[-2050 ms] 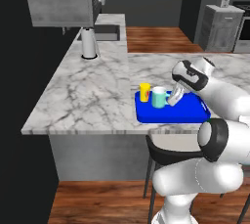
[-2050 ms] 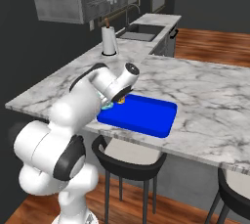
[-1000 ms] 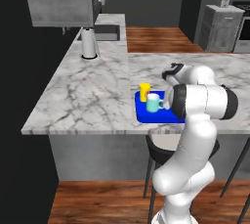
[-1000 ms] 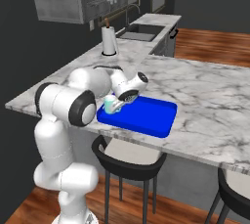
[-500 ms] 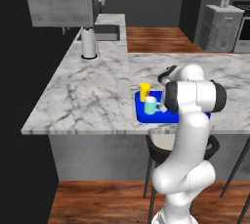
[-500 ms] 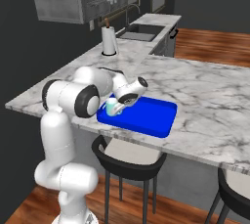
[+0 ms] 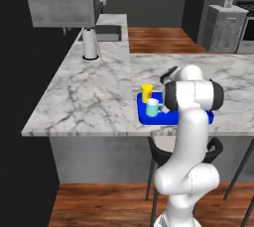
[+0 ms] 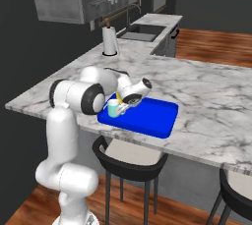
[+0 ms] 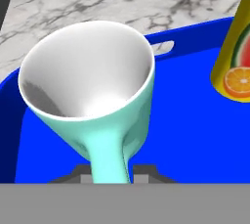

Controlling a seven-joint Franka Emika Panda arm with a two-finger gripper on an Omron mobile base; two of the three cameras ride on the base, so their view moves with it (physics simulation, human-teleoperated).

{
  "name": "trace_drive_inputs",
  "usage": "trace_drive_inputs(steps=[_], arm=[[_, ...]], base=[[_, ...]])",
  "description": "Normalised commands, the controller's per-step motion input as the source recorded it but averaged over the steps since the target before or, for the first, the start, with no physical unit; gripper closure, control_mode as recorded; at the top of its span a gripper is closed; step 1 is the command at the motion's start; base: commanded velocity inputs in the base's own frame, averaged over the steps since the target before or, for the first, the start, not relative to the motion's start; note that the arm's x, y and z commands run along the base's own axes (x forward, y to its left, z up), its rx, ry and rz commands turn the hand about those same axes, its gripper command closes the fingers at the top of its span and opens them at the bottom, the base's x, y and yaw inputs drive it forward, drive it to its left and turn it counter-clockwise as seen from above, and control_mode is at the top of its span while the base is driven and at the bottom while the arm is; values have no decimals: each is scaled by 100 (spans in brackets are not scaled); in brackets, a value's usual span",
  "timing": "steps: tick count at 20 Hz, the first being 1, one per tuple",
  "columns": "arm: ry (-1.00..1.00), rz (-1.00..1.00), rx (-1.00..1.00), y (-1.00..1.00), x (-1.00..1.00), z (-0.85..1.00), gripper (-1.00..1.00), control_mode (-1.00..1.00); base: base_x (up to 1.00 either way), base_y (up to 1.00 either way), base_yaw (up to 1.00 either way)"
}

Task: There is a tray on the dining counter. Grab the cup, mug, and pitcher and place them on the tray. The pitcher may be placed next to the tray if it cannot fit the tray.

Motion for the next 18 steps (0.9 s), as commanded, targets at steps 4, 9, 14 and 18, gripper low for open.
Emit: trace_drive_inputs(steps=[4, 9, 14, 18], arm=[[0, 0, 0, 3, 5, -27, 100, -100], [0, 0, 0, 20, 0, -28, -100, -100], [0, 0, 0, 13, -5, -8, -100, -100], [-2, 0, 0, 1, -6, 4, -100, -100]], base=[[0, 0, 0], [0, 0, 0], [0, 0, 0], [0, 0, 0]])
